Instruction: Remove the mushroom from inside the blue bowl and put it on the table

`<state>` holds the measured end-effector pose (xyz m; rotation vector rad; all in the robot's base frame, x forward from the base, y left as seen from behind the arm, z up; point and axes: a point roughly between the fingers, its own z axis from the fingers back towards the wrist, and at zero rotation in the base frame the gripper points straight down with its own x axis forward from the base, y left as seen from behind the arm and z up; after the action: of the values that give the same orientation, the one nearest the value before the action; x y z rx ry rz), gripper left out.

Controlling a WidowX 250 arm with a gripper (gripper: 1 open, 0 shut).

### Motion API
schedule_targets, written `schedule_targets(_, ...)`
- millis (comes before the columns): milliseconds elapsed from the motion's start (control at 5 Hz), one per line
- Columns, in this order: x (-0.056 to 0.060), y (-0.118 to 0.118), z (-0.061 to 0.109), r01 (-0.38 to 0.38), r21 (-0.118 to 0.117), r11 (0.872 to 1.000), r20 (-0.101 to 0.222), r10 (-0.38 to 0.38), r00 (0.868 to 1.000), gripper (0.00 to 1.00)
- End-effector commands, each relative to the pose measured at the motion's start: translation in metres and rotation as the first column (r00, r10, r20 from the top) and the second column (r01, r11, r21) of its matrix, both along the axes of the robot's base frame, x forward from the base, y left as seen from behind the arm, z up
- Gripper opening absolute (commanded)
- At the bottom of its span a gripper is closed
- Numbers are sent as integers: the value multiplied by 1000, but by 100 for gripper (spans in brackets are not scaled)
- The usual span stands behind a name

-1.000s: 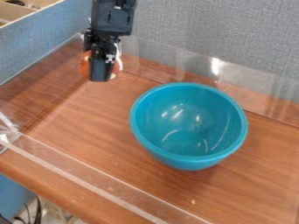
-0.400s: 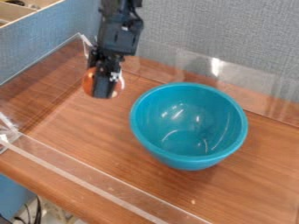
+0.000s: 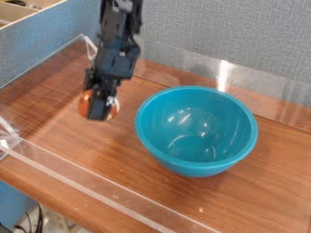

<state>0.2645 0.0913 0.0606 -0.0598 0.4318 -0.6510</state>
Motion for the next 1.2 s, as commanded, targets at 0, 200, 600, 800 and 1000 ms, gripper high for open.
schedule_targets(0,9,13,-6,-93,21,995,21,93,995,0)
schedule_targets(200,12,19,-17,-161,25,987,11,161,987,0)
schedule_targets(600,18,35,-10,-205,11,979,24,205,979,100)
schedule_targets(800,21,42,-5,-224,3,975,35,224,974,100)
schedule_targets(1000,16,37,-2,-207,-5,978,46,207,977,100)
